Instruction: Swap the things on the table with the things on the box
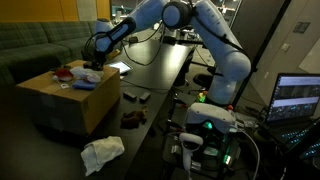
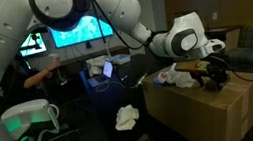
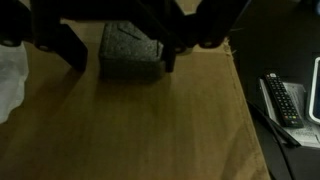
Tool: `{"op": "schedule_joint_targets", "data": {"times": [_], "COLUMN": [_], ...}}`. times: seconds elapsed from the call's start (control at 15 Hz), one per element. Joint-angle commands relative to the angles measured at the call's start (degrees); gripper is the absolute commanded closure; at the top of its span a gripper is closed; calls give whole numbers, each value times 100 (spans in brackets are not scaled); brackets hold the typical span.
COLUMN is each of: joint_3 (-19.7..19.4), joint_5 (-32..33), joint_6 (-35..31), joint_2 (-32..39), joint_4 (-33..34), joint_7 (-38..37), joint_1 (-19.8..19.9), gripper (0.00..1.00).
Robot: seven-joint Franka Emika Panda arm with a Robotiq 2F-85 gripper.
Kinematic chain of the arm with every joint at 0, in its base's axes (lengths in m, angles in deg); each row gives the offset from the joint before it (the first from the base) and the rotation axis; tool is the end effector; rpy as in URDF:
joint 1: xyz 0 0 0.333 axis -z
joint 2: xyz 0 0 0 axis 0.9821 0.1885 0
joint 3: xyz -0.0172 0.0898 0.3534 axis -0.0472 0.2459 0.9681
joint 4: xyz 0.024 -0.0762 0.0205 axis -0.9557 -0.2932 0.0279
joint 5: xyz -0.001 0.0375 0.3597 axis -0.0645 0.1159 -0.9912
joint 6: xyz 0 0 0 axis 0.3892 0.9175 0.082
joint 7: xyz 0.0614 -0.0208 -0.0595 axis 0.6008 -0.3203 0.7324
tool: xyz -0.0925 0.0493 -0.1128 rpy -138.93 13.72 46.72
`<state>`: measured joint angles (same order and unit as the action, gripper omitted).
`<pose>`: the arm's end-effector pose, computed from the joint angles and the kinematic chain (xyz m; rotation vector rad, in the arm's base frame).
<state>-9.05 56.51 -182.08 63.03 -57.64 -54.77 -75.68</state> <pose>0.7826 -0.0763 0.2408 2.9618 0.1965 0.4297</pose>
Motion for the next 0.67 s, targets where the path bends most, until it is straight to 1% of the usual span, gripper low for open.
{"op": "schedule_joint_targets", "data": {"times": [0.0,0.13,0.2,0.33,0.47,0.6], "joint_3": [77,128,141,202,282,278], "joint_5": [5,-16,-18,-61,-113,-129], "joint_6": [374,531,568,688,689,631], "joint_2": [86,-81,-204,-460,-786,-1131], "joint_4": [298,203,96,-125,-432,-765], "joint_7": [216,351,416,633,861,971], "joint_1": [81,133,159,264,411,534], "gripper": [52,65,66,66,66,66]}}
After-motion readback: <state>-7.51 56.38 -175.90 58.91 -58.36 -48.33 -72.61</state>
